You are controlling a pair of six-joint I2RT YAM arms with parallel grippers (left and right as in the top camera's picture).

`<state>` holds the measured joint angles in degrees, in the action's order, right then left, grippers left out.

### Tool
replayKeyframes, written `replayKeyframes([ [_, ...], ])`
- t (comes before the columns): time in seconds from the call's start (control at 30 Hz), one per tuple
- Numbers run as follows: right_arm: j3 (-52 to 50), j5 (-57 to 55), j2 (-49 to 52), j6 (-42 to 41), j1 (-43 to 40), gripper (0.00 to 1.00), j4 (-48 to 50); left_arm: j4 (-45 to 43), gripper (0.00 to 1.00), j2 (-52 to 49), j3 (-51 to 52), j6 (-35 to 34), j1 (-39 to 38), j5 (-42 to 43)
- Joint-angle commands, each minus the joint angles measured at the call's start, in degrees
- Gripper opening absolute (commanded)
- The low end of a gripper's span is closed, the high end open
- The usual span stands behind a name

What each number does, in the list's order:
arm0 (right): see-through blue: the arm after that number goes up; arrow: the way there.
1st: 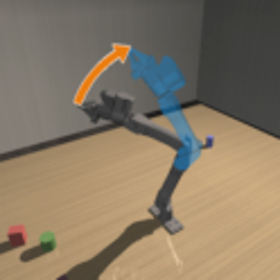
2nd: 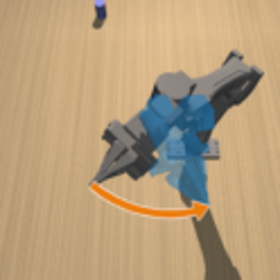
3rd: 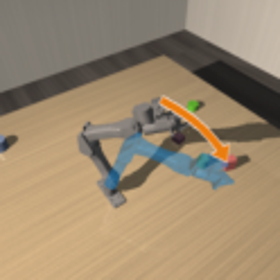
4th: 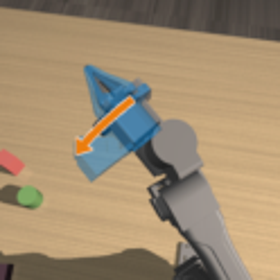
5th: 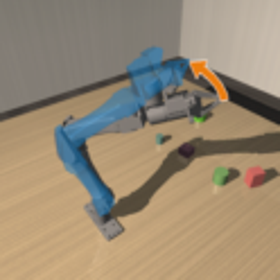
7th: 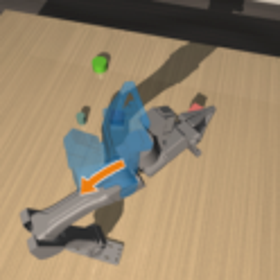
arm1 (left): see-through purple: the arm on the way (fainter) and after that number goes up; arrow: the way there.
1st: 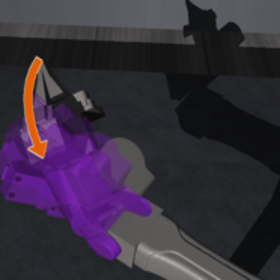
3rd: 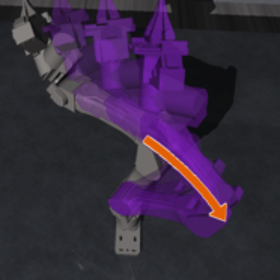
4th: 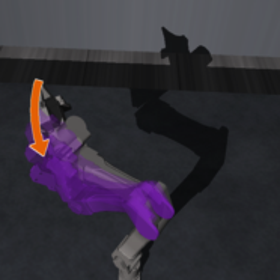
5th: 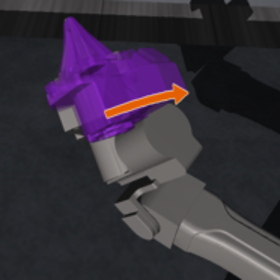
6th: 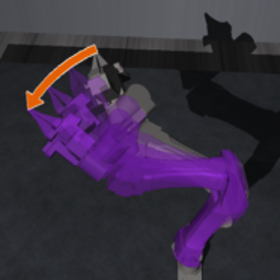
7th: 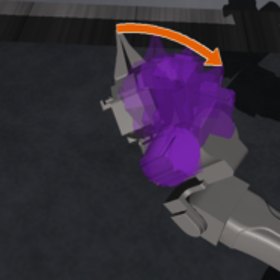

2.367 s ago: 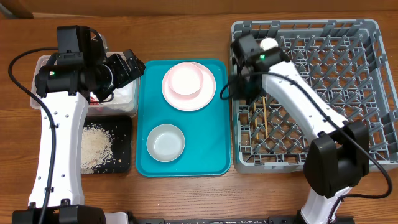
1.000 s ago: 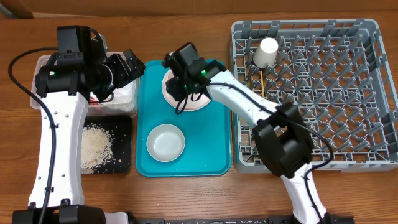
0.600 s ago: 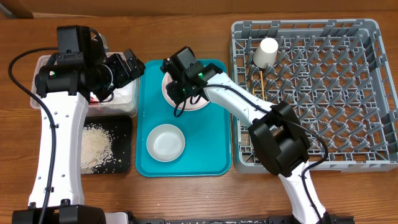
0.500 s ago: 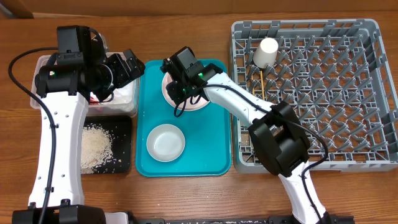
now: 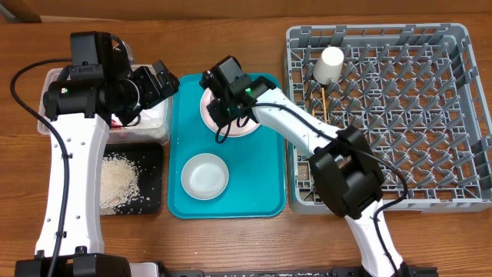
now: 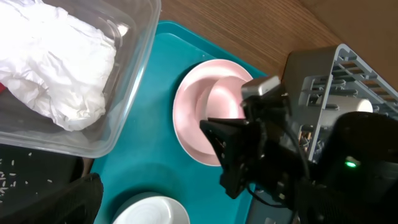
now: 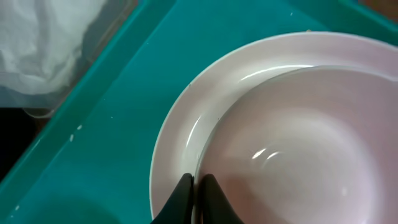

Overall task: Sort waste into correct bins and load items into the dishwasher
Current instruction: 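Lift the pink bowl into the rack and tilt it onto its side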

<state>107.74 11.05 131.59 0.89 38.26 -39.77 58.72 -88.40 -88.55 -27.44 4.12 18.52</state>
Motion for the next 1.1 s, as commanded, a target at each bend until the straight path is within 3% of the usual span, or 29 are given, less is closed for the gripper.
replayKeyframes([
  [0.0,2.19,2.78,-5.18,-0.68,0.20,0.04,-1.01,-0.07,1.00,0.39,-1.42,0.44,0.09,0.79],
  [0.27,2.23,3.37,-18.10,-5.77,-2.05,0.04,-8.41,-0.07,1.00,0.39,-1.42,0.44,0.09,0.79],
  [0.47,2.23,9.86,-26.36,-7.17,-9.73,0.04,-15.56,-0.07,1.00,0.39,-1.42,0.46,0.09,0.79],
  [0.67,1.66,33.53,-27.65,-7.08,-24.48,0.04,-22.12,-0.07,1.00,0.39,-1.42,0.46,0.09,0.76],
  [0.87,-6.29,56.78,-27.65,-4.83,-38.93,0.04,-20.70,-0.07,1.00,0.39,-1.42,0.46,0.09,0.79],
  [1.03,-16.13,69.92,-27.58,-3.67,-44.35,0.04,-10.69,-0.04,1.00,0.39,-1.42,0.44,0.09,0.79],
  [1.07,-20.39,73.05,-27.54,-4.15,-45.53,0.04,-5.03,-0.04,1.00,0.39,-1.42,0.44,0.09,0.79],
])
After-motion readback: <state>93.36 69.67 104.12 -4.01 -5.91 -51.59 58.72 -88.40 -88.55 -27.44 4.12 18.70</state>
